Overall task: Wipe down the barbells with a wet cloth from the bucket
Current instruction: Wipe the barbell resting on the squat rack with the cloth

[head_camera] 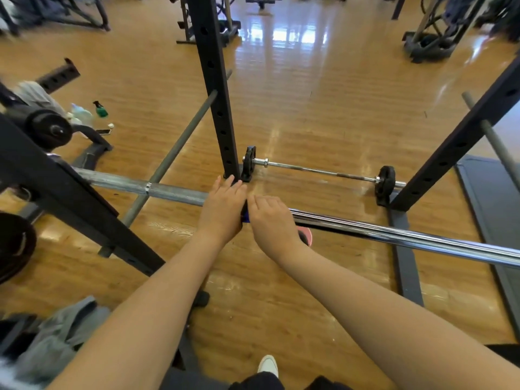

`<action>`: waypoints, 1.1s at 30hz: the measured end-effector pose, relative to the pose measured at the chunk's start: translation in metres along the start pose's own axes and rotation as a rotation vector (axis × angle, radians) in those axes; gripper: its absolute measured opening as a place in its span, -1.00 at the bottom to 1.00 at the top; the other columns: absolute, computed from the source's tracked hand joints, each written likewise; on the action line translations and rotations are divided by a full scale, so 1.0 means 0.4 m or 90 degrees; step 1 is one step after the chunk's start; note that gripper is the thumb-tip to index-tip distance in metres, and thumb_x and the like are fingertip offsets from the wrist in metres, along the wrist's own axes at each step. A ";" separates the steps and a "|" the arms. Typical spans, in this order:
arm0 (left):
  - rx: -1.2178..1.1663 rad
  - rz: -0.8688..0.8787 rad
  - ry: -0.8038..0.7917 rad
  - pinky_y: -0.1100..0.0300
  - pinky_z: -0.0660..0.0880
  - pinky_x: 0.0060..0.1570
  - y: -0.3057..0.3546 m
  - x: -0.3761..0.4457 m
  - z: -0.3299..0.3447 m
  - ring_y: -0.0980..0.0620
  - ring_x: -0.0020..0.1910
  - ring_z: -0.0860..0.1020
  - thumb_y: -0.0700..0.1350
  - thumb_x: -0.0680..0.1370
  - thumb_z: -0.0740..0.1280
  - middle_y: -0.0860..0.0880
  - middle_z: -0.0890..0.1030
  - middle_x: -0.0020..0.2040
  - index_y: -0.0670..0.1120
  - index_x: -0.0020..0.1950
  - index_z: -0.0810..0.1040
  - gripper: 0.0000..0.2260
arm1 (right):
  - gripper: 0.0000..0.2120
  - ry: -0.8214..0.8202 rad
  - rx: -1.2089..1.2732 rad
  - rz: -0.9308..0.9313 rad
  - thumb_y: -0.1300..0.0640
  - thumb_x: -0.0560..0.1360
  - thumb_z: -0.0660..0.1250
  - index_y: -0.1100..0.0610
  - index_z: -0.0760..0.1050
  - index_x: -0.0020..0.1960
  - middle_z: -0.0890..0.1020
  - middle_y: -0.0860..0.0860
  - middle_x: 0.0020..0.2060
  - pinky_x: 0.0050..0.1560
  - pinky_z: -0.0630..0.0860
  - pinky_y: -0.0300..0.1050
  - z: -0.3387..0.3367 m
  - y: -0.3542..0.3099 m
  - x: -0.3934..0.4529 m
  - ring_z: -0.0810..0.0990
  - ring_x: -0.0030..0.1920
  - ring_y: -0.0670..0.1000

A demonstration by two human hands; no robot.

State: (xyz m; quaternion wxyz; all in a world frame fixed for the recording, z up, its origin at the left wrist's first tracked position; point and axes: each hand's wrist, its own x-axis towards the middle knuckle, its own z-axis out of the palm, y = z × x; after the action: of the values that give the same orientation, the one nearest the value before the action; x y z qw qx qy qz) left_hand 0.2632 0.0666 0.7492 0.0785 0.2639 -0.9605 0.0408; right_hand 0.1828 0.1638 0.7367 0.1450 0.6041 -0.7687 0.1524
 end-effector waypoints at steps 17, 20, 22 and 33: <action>0.000 -0.030 -0.012 0.01 -0.09 0.47 0.011 0.009 -0.005 -0.05 0.49 0.20 -0.19 0.50 0.35 -0.08 0.39 0.42 -0.15 0.40 0.37 -0.53 | -0.66 0.069 -0.019 0.023 0.33 0.28 0.42 0.29 0.58 0.06 0.65 0.14 -0.17 0.01 0.55 0.06 -0.003 0.087 -0.070 0.62 -0.22 0.16; 0.002 -0.022 -0.039 0.01 -0.09 0.47 0.007 0.007 -0.010 -0.04 0.49 0.19 -0.18 0.48 0.38 -0.06 0.38 0.43 -0.14 0.41 0.35 -0.49 | -0.75 -0.002 -0.055 -0.007 0.25 0.25 0.48 0.19 0.59 -0.08 0.60 0.04 -0.35 -0.07 0.55 -0.03 -0.001 0.026 -0.001 0.59 -0.34 0.08; -0.004 -0.014 -0.045 0.01 -0.08 0.47 0.001 0.006 -0.011 -0.04 0.49 0.19 -0.20 0.46 0.39 -0.07 0.39 0.43 -0.14 0.42 0.34 -0.47 | -0.78 -0.029 -0.087 -0.015 0.15 0.25 0.50 0.12 0.59 -0.13 0.58 -0.02 -0.39 0.01 0.51 -0.03 -0.005 0.017 0.007 0.57 -0.37 0.03; 0.023 -0.049 -0.044 -0.05 -0.04 0.46 0.013 0.005 -0.014 -0.11 0.47 0.23 -0.26 0.47 0.35 -0.14 0.41 0.40 -0.20 0.41 0.36 -0.49 | -0.63 0.026 -0.070 0.044 0.28 0.17 0.52 0.21 0.59 -0.03 0.62 0.02 -0.35 0.20 0.21 0.07 -0.079 0.231 -0.168 0.61 -0.36 0.07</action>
State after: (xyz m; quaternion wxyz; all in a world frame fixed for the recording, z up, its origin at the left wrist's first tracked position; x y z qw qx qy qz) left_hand 0.2594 0.0706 0.7549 0.0423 0.3031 -0.9509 0.0461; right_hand 0.1095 0.2569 0.7328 0.1883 0.5650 -0.7931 0.1272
